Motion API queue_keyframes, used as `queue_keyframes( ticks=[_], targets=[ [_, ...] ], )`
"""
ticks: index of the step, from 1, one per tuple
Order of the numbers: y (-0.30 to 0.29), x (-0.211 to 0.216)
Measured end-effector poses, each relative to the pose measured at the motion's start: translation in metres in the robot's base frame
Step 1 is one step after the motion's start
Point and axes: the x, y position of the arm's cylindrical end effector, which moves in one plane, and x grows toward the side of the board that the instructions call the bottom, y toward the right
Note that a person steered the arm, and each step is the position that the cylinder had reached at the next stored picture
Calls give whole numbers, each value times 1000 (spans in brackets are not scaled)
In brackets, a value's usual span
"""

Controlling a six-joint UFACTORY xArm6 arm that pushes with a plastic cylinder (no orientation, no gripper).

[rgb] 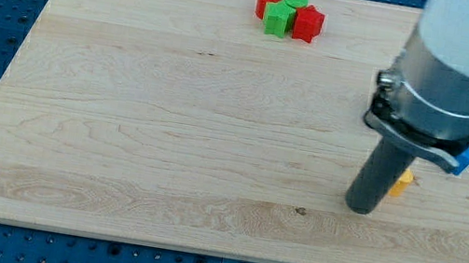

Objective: Move the yellow heart to the left of the yellow hexagon

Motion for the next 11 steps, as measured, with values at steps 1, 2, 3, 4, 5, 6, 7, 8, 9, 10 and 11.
queue_keyframes(
  ticks=[1,2,3,4,5,6,7,8,9,10,11],
  targets=[
    [9,-27],
    [11,-46],
    [12,-45],
    [13,-37],
    [21,-33],
    [40,-54],
    [44,-62],
    [45,-30],
    [62,-31],
    [64,-56],
    [64,-72]
  ],
)
